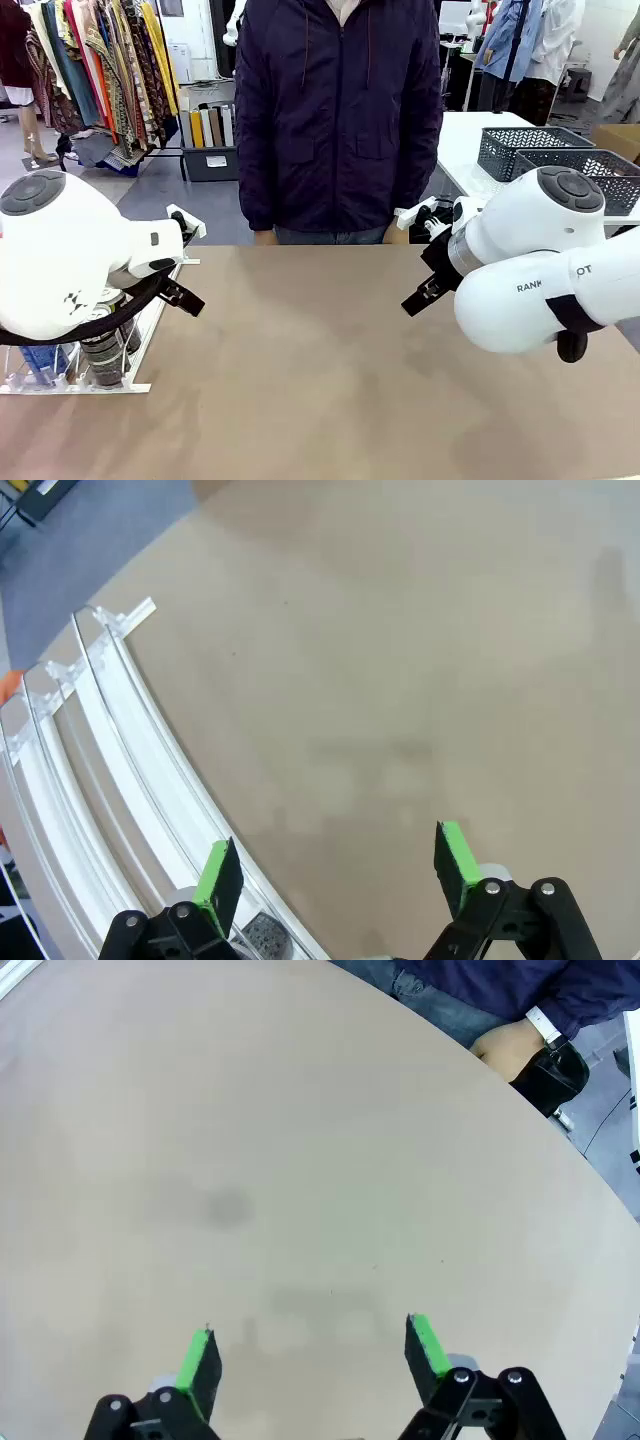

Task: Retrieve and store the cans from the dispenser.
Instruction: Pick up one can from the Automatic Can Dispenser and place it in the middle of the table.

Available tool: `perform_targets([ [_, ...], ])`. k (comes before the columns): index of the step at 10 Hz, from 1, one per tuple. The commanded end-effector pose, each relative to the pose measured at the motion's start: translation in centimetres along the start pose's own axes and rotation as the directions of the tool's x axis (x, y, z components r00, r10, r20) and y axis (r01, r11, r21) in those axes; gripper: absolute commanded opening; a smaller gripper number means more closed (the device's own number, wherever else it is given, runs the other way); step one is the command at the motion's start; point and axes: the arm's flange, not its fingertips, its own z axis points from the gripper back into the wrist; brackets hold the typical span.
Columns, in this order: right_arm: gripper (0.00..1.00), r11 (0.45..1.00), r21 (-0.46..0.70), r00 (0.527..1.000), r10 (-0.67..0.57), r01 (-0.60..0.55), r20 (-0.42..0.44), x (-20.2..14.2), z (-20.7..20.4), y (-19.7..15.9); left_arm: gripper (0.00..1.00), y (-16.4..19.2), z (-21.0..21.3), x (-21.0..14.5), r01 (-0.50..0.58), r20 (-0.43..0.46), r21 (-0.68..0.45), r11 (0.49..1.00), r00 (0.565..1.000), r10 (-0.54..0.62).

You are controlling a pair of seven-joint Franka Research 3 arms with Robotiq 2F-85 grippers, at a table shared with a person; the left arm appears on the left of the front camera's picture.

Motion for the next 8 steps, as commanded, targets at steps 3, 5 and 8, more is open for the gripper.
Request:
perform_targets([
  [3, 1.00, 1.000, 0.000, 1.000, 0.000, 0.000, 0.000, 0.00, 0.00, 0.00, 1.00, 0.00, 0.02, 0.01, 0.000, 0.000, 0.000, 1.000, 1.000, 0.000],
  [5, 1.00, 1.000, 0.000, 1.000, 0.000, 0.000, 0.000, 0.00, 0.00, 0.00, 1.00, 0.00, 0.02, 0.01, 0.000, 0.000, 0.000, 1.000, 1.000, 0.000],
  [8, 1.00, 1.000, 0.000, 1.000, 0.000, 0.000, 0.000, 0.00, 0.00, 0.00, 1.00, 0.00, 0.02, 0.01, 0.000, 0.000, 0.000, 1.000, 1.000, 0.000],
])
